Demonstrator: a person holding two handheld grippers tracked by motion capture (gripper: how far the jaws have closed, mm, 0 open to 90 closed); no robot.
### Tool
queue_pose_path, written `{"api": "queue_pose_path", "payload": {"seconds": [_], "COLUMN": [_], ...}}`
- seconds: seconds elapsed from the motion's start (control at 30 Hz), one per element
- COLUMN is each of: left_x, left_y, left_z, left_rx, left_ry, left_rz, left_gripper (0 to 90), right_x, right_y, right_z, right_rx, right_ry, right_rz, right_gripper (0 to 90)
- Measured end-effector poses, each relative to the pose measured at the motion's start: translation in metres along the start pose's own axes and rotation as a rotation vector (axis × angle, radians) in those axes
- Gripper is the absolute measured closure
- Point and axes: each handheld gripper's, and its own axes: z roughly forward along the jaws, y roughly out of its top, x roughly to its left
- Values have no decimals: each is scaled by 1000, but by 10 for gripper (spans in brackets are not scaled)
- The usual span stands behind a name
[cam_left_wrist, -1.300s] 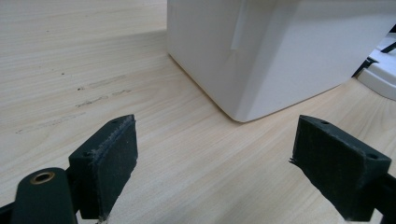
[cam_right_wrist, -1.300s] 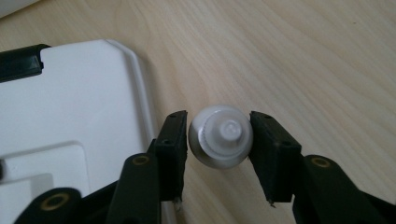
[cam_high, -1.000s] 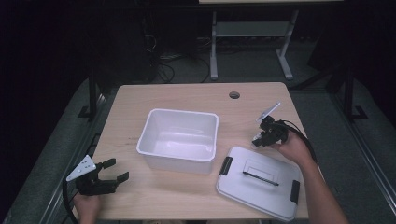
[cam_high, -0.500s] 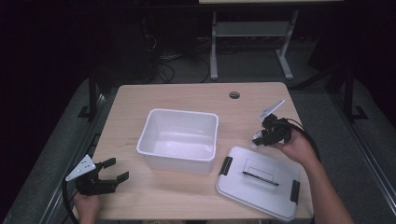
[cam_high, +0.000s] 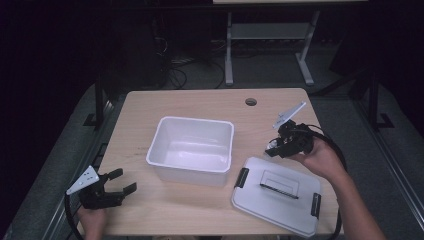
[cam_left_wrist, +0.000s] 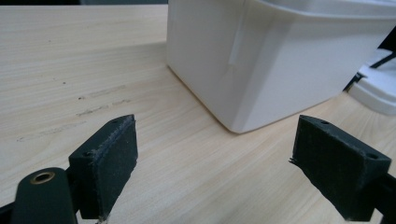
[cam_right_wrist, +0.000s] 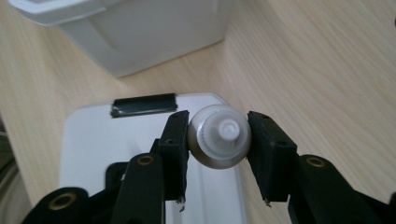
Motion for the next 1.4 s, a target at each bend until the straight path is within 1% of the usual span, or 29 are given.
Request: {"api": "queue_pose_path", "payload": {"seconds": [0.07, 0.27, 0.37, 0.57, 0.8, 0.97, 1.07, 1.1, 1.17, 1.23, 1.4], "left_x": [0, 0, 0, -1, -2, -2, -1, -2, -1, -1, -1], "left_y": [0, 0, 0, 0, 0, 0, 0, 0, 0, 0, 0], "left_z": [0, -1, -1, -1, 0, 0, 0, 0, 0, -1, -1], "left_rx": [1, 0, 2, 7, 11, 16, 15, 16, 16, 15, 18], "left_ry": [1, 2, 2, 3, 5, 5, 4, 5, 6, 6, 5], "left_rz": [1, -1, -2, 3, 6, 10, 9, 9, 10, 11, 13], "left_gripper": [130, 131, 131, 131, 131, 131, 131, 130, 131, 130, 131], "right_x": [5, 15, 20, 33, 48, 59, 66, 68, 72, 76, 84], "right_y": [2, 9, 13, 27, 44, 58, 67, 69, 75, 81, 95], "right_z": [-1, -5, -9, -19, -28, -33, -35, -35, -36, -36, -33], "right_rx": [2, 1, 6, 12, 10, 12, 22, 22, 23, 24, 25], "right_ry": [8, 38, 45, 52, 80, 90, 84, 88, 91, 98, 100], "right_rz": [-11, -11, -30, -60, -82, -114, -143, -143, -163, -170, -211], "right_gripper": [599, 599, 599, 599, 599, 599, 598, 598, 598, 598, 599]}}
